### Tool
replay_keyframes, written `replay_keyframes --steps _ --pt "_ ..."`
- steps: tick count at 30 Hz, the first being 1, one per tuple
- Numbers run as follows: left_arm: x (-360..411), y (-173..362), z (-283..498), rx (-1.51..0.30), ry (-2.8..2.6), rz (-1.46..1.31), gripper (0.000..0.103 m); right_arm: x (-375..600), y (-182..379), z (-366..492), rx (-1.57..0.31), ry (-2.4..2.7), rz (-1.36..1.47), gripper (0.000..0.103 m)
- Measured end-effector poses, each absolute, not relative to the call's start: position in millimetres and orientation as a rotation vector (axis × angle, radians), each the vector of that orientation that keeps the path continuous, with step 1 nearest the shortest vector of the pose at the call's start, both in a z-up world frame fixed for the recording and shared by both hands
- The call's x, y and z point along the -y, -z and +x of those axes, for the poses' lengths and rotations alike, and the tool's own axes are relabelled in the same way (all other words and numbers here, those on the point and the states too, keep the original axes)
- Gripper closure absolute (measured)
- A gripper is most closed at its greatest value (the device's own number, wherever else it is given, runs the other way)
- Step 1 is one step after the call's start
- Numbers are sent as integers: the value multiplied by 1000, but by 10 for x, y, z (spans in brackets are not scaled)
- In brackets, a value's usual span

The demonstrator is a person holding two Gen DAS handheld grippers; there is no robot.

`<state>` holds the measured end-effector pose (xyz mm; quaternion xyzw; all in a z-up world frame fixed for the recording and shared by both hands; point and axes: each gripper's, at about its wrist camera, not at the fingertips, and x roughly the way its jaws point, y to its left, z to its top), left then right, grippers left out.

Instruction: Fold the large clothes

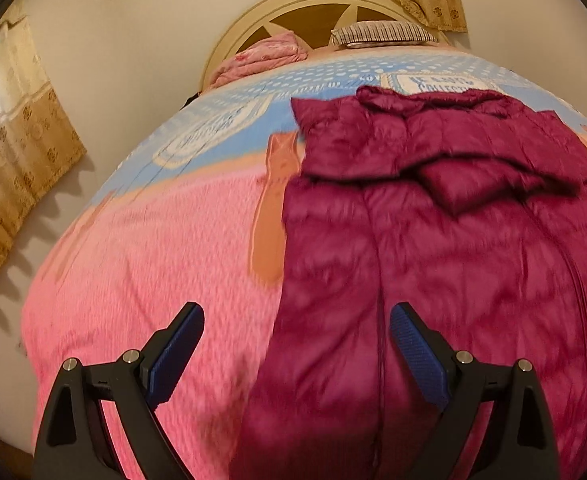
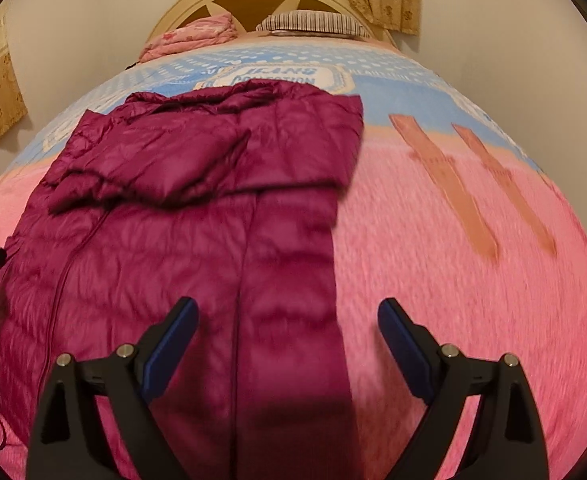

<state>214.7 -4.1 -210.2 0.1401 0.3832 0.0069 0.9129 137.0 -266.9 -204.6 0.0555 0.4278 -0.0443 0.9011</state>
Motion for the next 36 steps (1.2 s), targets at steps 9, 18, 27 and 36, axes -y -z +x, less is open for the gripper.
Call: replay_keyframes --steps 9,18,27,36 --pt "-155 2270 1505 -793 13 287 8 2657 2147 786 -891 106 112 10" --pt "-204 2362 1138 -807 51 282 8 2685 2203 303 -899 95 154 10" --pt "-163 2394 1036 -811 77 291 9 2580 2352 37 -931 55 142 25" --pt "-174 2359 1007 -819 121 284 102 2475 2321 16 -923 -35 157 93"
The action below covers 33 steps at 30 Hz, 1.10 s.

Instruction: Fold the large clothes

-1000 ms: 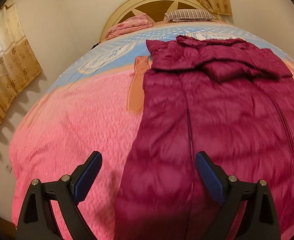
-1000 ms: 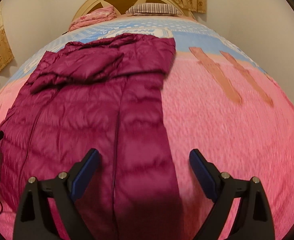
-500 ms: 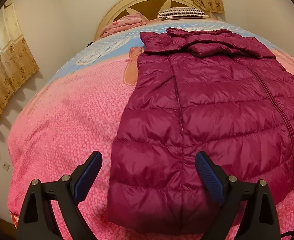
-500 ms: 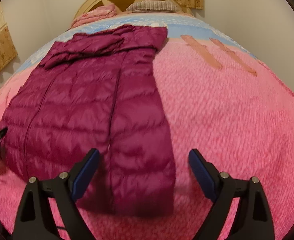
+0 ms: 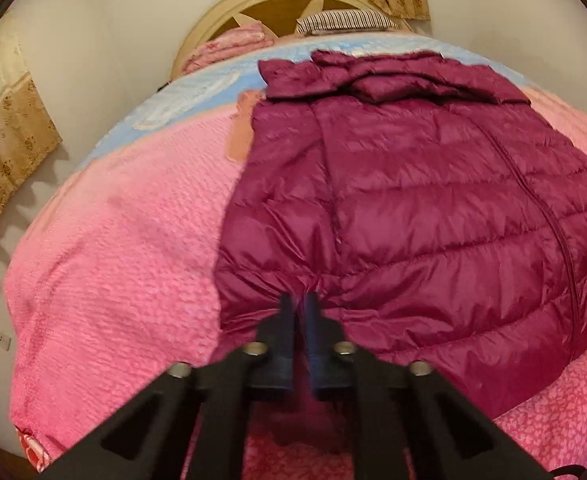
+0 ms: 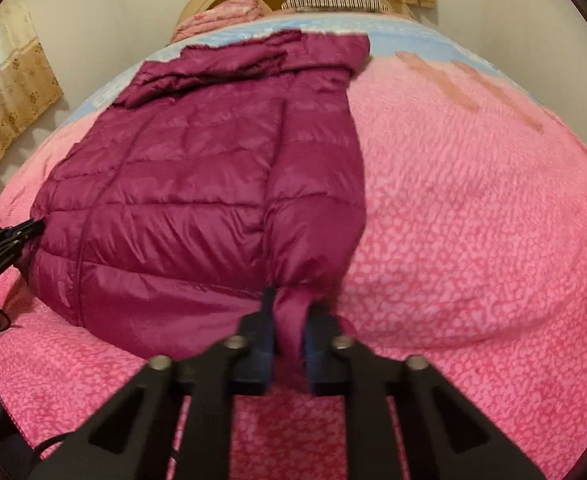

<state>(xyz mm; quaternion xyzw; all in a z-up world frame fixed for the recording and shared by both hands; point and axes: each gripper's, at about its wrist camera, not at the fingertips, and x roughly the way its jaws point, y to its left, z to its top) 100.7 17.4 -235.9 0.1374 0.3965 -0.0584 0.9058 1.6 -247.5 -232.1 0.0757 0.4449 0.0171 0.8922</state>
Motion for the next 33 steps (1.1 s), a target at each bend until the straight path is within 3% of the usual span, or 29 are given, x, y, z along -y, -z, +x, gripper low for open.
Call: replay_keyframes --steps 15,21,26,33 --pt "-520 707 92 -411 221 194 103 2653 816 -839 -552 -50 172 97" --pt "-576 376 196 -299 188 219 103 2711 429 -804 -433 -18 171 97" --pt "-661 693 849 -502 155 162 103 2835 542 -243 -457 4 234 97" --pt "-741 1209 787 -699 217 72 102 2743 795 -254 -518 -19 196 97"
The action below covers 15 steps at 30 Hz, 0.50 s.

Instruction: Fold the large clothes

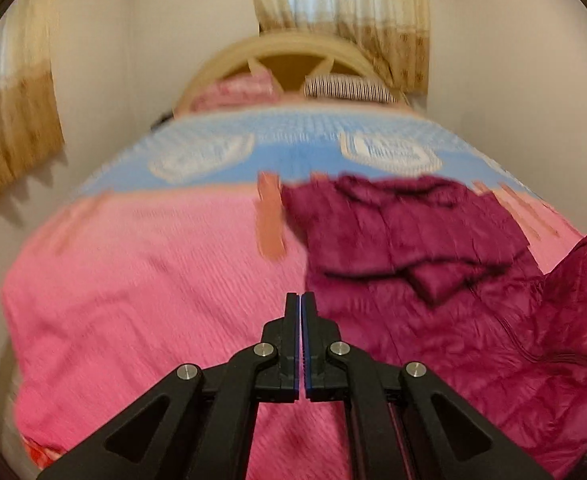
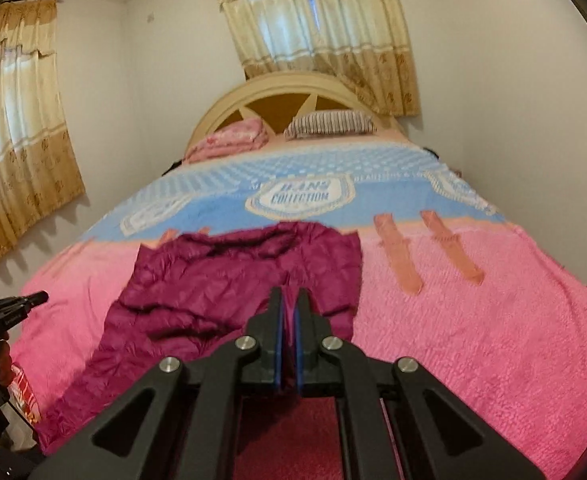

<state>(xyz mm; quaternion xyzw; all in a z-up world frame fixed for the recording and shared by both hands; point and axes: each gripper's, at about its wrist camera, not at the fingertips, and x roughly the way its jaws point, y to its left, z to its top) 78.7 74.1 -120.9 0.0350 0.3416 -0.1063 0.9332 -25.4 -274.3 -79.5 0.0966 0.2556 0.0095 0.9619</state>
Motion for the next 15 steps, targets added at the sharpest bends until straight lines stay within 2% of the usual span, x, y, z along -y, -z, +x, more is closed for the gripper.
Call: replay_keyframes --steps 6,8,9,10,12,15 --pt "-606 1341 690 -774 299 36 101 2763 875 -288 -520 -36 210 97" --pt "-545 1383 630 -795 287 68 98 2765 875 -298 -518 -38 206 97" --pt "-529 1408 596 -804 289 71 86 2768 884 -306 -518 -39 206 97" --pt "-517 1453 556 -821 289 76 57 2771 896 -312 -519 -40 206 97" --pt "-511 1552 462 -845 298 70 28 2766 924 -320 -522 -39 202 97" --pt "-485 1704 397 -921 307 88 23 2760 937 -319 -524 -42 205 97"
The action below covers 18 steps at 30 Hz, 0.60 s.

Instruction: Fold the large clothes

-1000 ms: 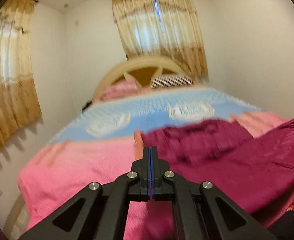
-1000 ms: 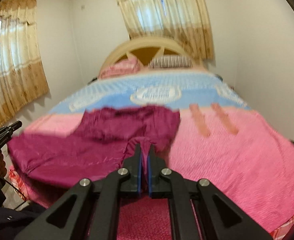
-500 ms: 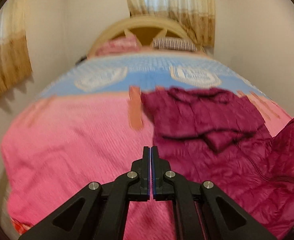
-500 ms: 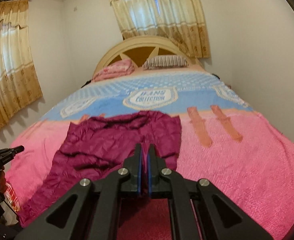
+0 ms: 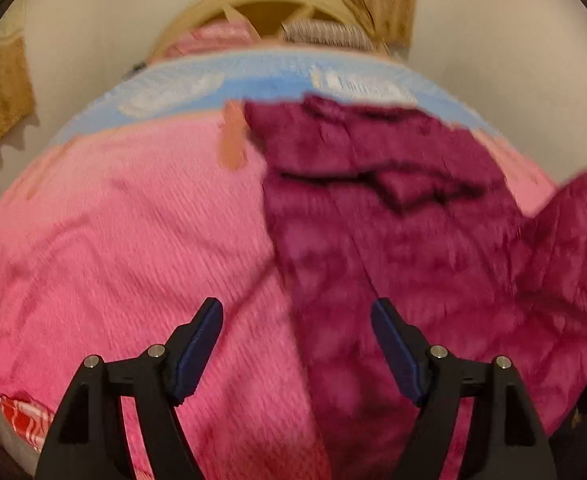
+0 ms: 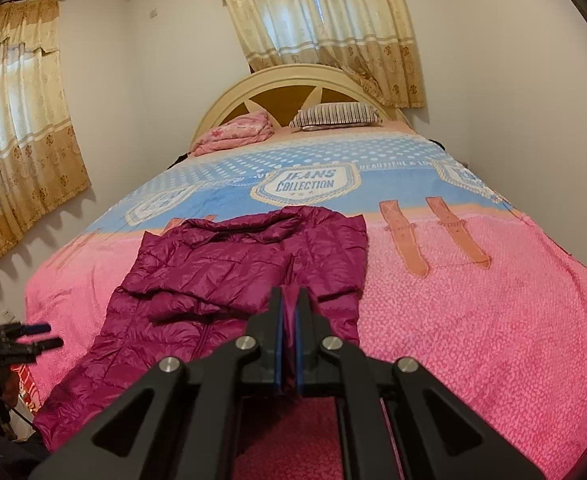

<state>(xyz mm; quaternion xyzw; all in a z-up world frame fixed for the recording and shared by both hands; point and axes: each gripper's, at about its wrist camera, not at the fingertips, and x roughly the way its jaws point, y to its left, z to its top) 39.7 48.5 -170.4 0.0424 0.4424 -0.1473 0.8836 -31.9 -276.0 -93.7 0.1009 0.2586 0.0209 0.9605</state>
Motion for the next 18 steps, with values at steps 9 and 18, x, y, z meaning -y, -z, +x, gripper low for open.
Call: replay_keyframes --steps 9,18 --pt "-419 1979 161 -1109 425 19 22 2700 980 -329 -520 -68 206 97" --pt "-318 1889 146 -1076 498 24 97 2708 995 -335 -510 -74 227 97"
